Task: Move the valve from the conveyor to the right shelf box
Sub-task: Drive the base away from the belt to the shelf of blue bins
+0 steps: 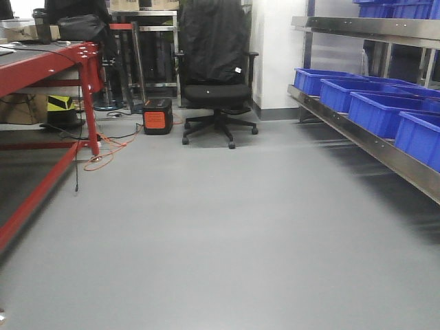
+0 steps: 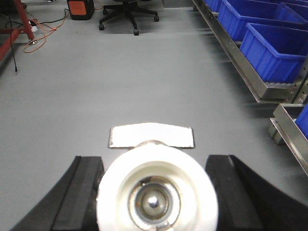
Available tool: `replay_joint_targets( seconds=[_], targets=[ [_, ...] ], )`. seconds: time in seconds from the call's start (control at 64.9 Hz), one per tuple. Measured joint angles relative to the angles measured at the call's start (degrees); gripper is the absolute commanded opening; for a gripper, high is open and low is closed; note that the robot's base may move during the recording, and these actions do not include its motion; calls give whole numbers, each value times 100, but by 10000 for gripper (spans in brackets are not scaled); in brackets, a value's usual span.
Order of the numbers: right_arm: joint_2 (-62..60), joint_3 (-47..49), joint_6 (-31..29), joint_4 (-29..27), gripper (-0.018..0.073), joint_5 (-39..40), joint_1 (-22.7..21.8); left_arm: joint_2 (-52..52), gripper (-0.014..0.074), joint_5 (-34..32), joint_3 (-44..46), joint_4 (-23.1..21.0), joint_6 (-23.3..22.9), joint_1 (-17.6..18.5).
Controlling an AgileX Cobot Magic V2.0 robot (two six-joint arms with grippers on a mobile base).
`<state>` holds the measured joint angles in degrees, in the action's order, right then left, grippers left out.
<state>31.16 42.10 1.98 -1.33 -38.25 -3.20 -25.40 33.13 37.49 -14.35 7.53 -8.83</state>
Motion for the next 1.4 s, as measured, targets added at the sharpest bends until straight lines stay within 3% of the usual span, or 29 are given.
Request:
replay_joint_targets(
  seconds=[1.402],
  targets=[
    [0, 0, 0, 0, -162, 0, 0, 0, -111, -4, 0, 0, 0, 0]
  ],
)
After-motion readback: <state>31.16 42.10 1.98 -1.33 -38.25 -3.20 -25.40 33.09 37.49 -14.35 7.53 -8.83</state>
